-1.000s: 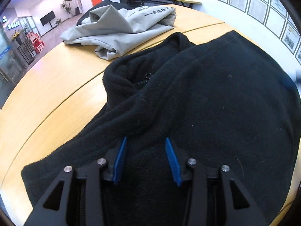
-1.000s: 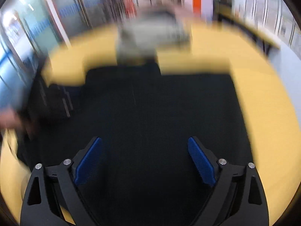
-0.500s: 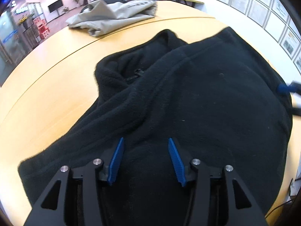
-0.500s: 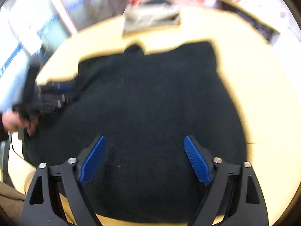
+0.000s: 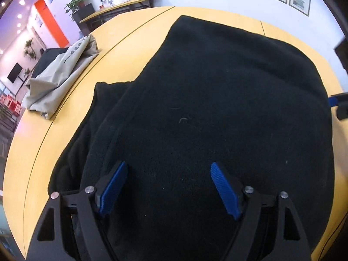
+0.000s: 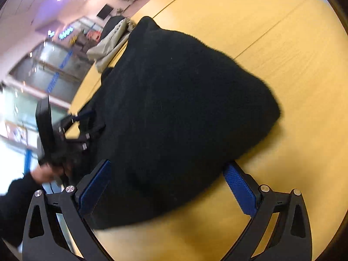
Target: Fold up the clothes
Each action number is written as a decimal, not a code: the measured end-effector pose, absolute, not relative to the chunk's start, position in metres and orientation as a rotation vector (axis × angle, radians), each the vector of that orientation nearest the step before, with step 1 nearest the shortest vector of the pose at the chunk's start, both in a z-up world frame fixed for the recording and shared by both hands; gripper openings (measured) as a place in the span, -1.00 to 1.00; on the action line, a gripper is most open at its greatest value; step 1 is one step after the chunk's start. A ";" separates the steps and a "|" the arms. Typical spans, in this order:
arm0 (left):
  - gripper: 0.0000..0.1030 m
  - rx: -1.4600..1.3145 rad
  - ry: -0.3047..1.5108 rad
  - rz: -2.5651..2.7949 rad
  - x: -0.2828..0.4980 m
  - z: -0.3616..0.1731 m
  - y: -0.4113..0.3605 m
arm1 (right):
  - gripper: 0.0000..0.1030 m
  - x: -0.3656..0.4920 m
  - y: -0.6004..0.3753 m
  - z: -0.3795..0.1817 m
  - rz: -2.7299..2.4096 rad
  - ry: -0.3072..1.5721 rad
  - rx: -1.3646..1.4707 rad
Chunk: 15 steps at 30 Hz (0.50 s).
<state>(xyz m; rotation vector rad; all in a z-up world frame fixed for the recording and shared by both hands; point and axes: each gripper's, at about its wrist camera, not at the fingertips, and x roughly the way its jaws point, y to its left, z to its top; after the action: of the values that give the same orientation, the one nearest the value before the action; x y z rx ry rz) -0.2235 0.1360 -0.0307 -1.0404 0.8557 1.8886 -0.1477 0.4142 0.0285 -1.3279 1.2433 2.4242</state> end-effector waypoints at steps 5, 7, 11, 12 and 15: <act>0.76 -1.016 0.844 1.920 -0.222 -0.021 0.110 | 1.00 -0.177 0.405 0.023 2.427 1.233 -1.254; 0.76 -1.035 0.828 1.924 -0.227 -0.018 0.115 | 0.92 -0.183 0.394 0.023 2.422 1.200 -1.251; 0.76 -1.007 0.834 1.925 -0.217 -0.003 0.101 | 0.15 -0.192 0.405 0.018 2.370 1.217 -1.256; 0.76 -1.005 0.853 1.912 -0.212 -0.003 0.095 | 0.10 -0.195 0.404 0.018 2.372 1.222 -1.267; 0.76 -1.026 0.872 1.893 -0.210 -0.011 0.084 | 0.15 -0.205 0.402 0.017 2.374 1.241 -1.300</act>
<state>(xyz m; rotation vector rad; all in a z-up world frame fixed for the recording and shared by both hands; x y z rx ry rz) -0.2095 0.0838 -0.0109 -1.0258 0.8723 1.8932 -0.2050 0.4023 0.0167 -1.2995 1.2410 2.3739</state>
